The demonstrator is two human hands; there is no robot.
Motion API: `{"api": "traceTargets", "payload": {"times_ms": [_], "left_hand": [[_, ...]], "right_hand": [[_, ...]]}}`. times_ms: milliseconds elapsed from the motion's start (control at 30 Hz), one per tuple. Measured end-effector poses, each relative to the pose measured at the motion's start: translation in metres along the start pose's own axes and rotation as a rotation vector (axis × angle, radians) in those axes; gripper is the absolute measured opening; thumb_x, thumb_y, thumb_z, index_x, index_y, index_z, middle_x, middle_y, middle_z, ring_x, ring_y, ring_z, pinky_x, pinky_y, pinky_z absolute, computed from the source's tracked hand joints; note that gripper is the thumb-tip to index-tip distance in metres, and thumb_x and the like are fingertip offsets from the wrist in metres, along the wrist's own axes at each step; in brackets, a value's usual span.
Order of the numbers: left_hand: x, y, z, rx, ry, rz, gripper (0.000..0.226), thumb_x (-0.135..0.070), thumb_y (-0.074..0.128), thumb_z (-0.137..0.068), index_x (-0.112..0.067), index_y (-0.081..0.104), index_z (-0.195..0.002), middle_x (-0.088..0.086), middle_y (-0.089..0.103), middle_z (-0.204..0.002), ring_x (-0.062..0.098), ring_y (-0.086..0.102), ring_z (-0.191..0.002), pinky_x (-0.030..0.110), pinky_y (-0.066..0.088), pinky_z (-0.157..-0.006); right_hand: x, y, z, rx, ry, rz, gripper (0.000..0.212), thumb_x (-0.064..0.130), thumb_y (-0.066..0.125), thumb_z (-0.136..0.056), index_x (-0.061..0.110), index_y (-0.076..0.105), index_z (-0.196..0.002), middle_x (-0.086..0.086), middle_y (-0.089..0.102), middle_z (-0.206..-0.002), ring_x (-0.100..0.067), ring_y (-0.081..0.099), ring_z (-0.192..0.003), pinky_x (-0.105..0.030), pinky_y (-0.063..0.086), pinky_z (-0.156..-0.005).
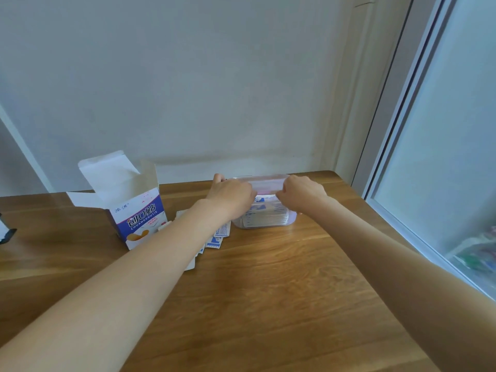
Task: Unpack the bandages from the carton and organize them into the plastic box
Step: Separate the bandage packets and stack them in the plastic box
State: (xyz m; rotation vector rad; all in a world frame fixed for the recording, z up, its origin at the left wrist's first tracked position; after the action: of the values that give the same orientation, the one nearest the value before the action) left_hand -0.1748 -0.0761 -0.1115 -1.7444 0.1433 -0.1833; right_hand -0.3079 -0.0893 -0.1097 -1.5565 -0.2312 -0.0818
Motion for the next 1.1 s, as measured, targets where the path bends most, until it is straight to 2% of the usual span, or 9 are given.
{"api": "traceTargets", "payload": {"times_ms": [100,233,333,433,567,633,733,867,1100], "left_hand": [[-0.001,0.001,-0.001,0.023,-0.002,0.031,0.029,-0.008,0.027,-0.097,-0.019,0.045,-0.077,-0.002,0.052,-0.08,0.018,0.048,-0.082,0.034,0.025,-0.087],[0.002,-0.004,0.001,-0.004,0.006,0.034,0.032,-0.015,0.025,-0.098,-0.016,0.05,-0.078,0.0,0.055,-0.076,0.019,0.05,-0.077,0.034,0.025,-0.089],[0.013,-0.024,0.009,-0.192,0.021,0.085,0.037,-0.021,0.027,-0.099,-0.012,0.059,-0.082,0.001,0.063,-0.073,0.022,0.056,-0.076,0.032,0.021,-0.094],[0.031,-0.035,0.029,-0.356,0.023,0.127,0.032,-0.022,0.034,-0.097,-0.015,0.062,-0.083,-0.001,0.066,-0.073,0.02,0.056,-0.075,0.028,0.018,-0.095],[0.063,-0.01,0.057,-0.08,-0.024,0.209,0.027,-0.017,0.038,-0.094,-0.021,0.064,-0.102,0.001,0.067,-0.096,0.019,0.053,-0.103,0.031,0.03,-0.099],[0.075,0.011,0.071,0.167,-0.025,0.219,0.036,-0.014,0.039,-0.093,-0.029,0.057,-0.12,0.0,0.058,-0.12,0.021,0.038,-0.123,0.037,0.032,-0.103],[0.091,0.026,0.091,0.298,-0.024,0.24,0.043,-0.02,0.041,-0.093,-0.039,0.046,-0.131,-0.006,0.037,-0.145,0.028,0.027,-0.131,0.043,0.028,-0.109],[0.099,0.029,0.104,0.323,-0.035,0.228,0.032,-0.036,0.046,-0.094,-0.042,0.051,-0.125,-0.008,0.034,-0.141,0.02,0.033,-0.126,0.036,0.032,-0.106],[0.093,0.023,0.103,0.236,-0.086,0.374,0.011,-0.034,0.058,-0.088,-0.024,0.053,-0.086,-0.004,0.045,-0.112,0.014,0.057,-0.095,0.03,0.047,-0.088]], "right_hand": [[0.0,0.002,0.0,0.014,0.004,-0.032,0.019,0.02,0.039,-0.093,0.01,0.053,-0.1,-0.006,0.053,-0.083,-0.026,0.052,-0.079,-0.034,0.042,-0.081],[0.003,-0.007,0.01,-0.023,-0.007,0.039,0.014,0.016,0.04,-0.092,0.01,0.047,-0.082,-0.006,0.05,-0.083,-0.027,0.048,-0.077,-0.031,0.037,-0.075],[0.013,-0.028,0.025,-0.215,-0.074,0.16,0.03,0.013,0.038,-0.093,0.012,0.034,-0.063,-0.005,0.048,-0.078,-0.028,0.045,-0.071,-0.03,0.03,-0.07],[0.031,-0.037,0.041,-0.355,-0.219,0.03,0.021,0.016,0.038,-0.093,0.008,0.052,-0.079,-0.006,0.055,-0.078,-0.033,0.053,-0.074,-0.032,0.037,-0.067],[0.075,0.003,0.066,-0.114,-0.515,-0.093,0.025,0.018,0.04,-0.094,0.007,0.062,-0.097,-0.013,0.065,-0.094,-0.034,0.061,-0.088,-0.036,0.049,-0.068],[0.092,0.035,0.071,0.066,-0.574,-0.017,0.031,0.024,0.039,-0.097,0.018,0.051,-0.125,-0.012,0.059,-0.116,-0.033,0.058,-0.104,-0.04,0.049,-0.078],[0.1,0.069,0.067,0.223,-0.493,0.11,0.043,0.037,0.032,-0.099,0.03,0.031,-0.141,-0.014,0.039,-0.141,-0.034,0.048,-0.123,-0.045,0.044,-0.094],[0.1,0.072,0.066,0.212,-0.503,0.169,0.042,0.041,0.031,-0.098,0.023,0.044,-0.135,-0.009,0.044,-0.138,-0.029,0.051,-0.119,-0.041,0.046,-0.09],[0.08,0.049,0.072,0.249,-0.557,0.095,0.038,0.042,0.04,-0.096,0.022,0.058,-0.123,-0.003,0.062,-0.119,-0.023,0.059,-0.108,-0.039,0.049,-0.092]]}}
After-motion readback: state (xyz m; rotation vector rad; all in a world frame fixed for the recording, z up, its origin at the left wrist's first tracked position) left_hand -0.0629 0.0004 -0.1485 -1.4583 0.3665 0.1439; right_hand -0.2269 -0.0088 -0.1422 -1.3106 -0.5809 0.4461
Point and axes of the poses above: each hand's wrist, its own z-axis away from the middle knuckle, its own y-axis out of the palm, x = y × z, the point moved 4 cm from there along -z, towards the middle knuckle
